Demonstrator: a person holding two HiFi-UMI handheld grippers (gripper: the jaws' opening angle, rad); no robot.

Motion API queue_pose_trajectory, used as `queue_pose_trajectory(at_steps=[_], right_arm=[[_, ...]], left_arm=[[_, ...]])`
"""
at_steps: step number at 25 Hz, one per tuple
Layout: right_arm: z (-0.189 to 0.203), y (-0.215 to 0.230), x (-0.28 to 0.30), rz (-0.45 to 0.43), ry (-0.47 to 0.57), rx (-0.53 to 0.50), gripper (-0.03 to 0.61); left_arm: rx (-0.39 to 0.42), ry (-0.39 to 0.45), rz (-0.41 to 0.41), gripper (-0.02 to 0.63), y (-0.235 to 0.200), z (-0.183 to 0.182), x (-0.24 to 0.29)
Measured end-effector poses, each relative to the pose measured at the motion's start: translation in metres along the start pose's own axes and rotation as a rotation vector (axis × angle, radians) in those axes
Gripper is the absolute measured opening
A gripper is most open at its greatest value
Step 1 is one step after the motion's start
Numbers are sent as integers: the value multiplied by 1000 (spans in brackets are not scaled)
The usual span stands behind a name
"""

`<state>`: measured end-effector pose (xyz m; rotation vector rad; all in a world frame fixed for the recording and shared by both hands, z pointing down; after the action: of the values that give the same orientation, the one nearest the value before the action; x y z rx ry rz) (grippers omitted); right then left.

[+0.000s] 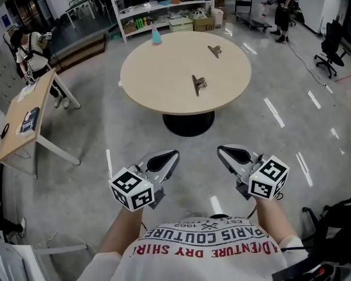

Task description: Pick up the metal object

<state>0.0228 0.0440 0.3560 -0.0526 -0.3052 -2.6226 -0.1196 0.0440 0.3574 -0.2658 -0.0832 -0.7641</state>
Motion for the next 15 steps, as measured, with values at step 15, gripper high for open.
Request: queue_pose_trajectory(at_steps=[15], right_arm=[[-16, 194, 70, -66, 14, 55, 0]], left_arm=[[18, -25, -5, 2, -110, -40, 170]])
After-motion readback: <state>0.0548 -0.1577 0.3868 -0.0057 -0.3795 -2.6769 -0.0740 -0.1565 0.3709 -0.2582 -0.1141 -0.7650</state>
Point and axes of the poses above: the fingertips, and each gripper's own axes: x forward along the fingers, y to its right, z out of its underside, the point moved 2 cm from there along -x, backward along the fingers, and after that the axes turned 7 degrees about -z, right-handed, at the moved point
